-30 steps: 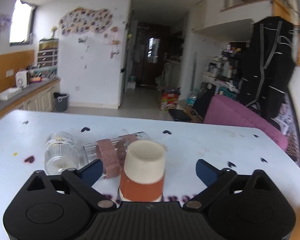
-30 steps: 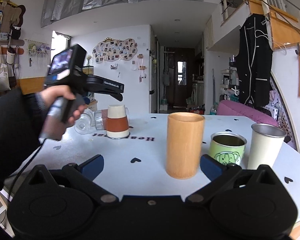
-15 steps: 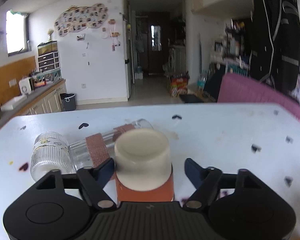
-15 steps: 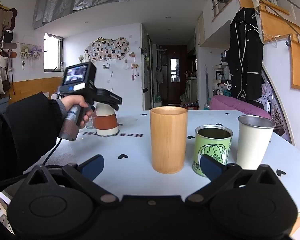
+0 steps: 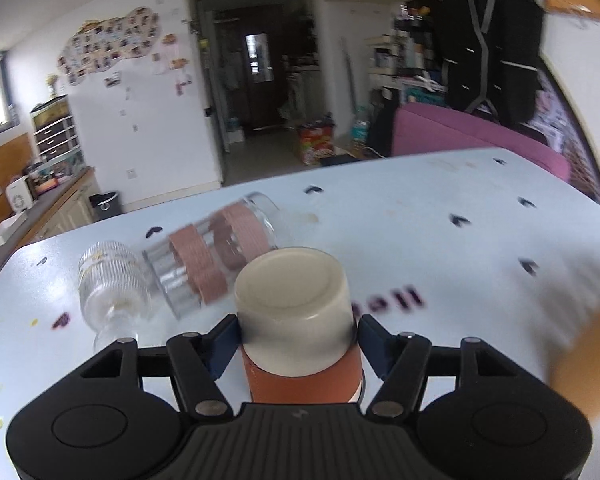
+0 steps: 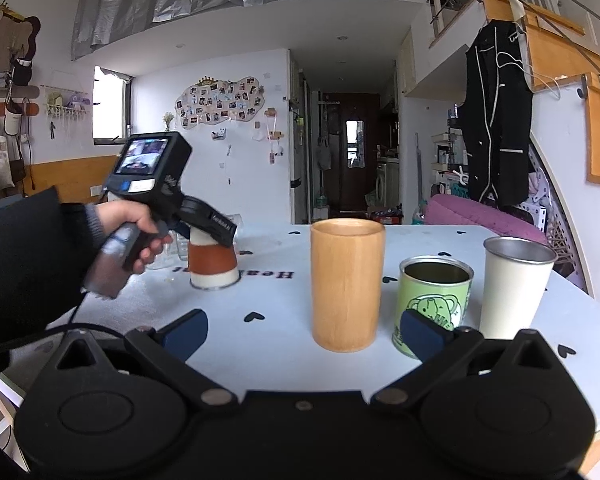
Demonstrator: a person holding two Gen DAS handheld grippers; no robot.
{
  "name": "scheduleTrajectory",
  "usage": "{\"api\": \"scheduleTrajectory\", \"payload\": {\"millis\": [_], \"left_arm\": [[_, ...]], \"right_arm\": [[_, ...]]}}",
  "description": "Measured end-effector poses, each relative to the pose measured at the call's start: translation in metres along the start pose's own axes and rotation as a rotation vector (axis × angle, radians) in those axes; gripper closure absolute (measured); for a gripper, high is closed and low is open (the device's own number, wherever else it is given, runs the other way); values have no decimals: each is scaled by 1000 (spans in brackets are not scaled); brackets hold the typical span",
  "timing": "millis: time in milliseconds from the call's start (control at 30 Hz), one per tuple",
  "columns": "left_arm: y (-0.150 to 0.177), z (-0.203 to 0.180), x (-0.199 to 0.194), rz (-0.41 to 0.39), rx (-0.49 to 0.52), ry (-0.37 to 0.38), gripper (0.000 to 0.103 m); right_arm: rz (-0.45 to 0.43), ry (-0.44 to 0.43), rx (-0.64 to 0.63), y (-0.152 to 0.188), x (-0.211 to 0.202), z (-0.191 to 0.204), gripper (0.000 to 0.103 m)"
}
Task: Flip cup upright
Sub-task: 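Move the left gripper to the upside-down brown-sleeved cup and grasp it, then lift the cup with the left gripper and rotate it rim-up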
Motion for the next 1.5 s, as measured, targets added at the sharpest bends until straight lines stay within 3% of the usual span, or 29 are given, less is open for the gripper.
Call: {"api": "scheduleTrajectory", "payload": {"millis": [333,400,567,667,767,1000,1167,1300,1500], "left_arm": [[64,-7,-69,-10,77,85,38],[74,-7,-81,-4,86,103,38],[90,-2,-99,1,106,138,37],[86,1,-103,-36,116,115,27],[77,5,-105,-60,97,120,25],[59,0,-93,-9,112,167,27],[53,-2,-84,51,101,181,43],[60,3,-90,44,85,192,45],[82,9,-124,-29,94,198,45]], "right_arm": [[27,-107,-18,-7,15,29,1],[45,-162,-16,-7,22,36,9],[122,-298,-18,0,47,56,46],[176,-388,-14,4,64,69,65],[228,-447,-19,9,78,84,77],[296,-529,-3,14,97,103,86],[334,-577,16,15,110,113,92],[346,-577,18,16,123,116,92],[350,-551,79,14,128,100,99]]}}
Point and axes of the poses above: each gripper's, at about its wrist camera, not at the fingertips, and x roughly the way its jaws point, z to its left, y to its underside, the point moved 2 cm from there along x, roughly the way its jaws point, and after that the axes turned 7 degrees about z, right-handed, at the moved point
